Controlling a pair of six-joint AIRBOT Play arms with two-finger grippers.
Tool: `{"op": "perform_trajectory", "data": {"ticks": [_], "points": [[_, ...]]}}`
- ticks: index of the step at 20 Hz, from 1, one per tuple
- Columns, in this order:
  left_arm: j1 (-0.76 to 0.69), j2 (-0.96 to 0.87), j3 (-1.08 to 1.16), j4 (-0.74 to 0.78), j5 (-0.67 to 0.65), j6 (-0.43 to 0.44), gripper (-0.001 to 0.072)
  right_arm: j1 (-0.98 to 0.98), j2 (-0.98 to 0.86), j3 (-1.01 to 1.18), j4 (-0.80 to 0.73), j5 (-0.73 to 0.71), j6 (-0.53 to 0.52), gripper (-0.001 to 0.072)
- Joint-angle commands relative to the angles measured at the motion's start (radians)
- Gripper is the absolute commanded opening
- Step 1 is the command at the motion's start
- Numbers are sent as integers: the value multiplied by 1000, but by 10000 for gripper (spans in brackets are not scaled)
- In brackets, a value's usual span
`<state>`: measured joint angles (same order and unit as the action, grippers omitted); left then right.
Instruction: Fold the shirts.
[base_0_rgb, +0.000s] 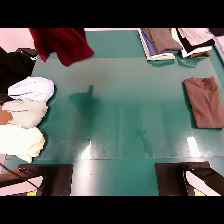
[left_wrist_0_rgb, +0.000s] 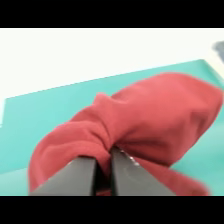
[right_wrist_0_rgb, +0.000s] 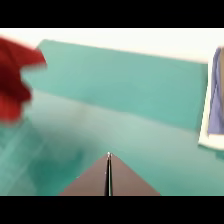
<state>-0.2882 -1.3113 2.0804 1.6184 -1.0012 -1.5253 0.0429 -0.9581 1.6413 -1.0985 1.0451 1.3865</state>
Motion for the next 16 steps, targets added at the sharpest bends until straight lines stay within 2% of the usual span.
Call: {"op": "perform_trajectory", "data": {"ticks": [1,2,3,4,5,8,13,16], "points": [[-227,50,-94,-50,-57,40,30,0,0,78,0,10,0,16],[-290,45,-158,-82,-43,63,31,0,0,90,0,21,1,16],[-339,32,-211,-122,-34,68,87,0,0,99,0,33,1,16],[-377,16,-258,-170,-21,68,406,0,0,107,1,45,1,16],[-401,-3,-296,-214,0,60,585,0,0,114,1,62,1,16],[-354,-33,-317,-230,-8,56,586,0,0,125,8,95,1,16],[-36,-33,-398,-240,-62,-40,586,1,0,125,8,140,2,17],[117,-67,-563,-262,-60,-46,586,1,-1,120,8,146,2,16]]}}
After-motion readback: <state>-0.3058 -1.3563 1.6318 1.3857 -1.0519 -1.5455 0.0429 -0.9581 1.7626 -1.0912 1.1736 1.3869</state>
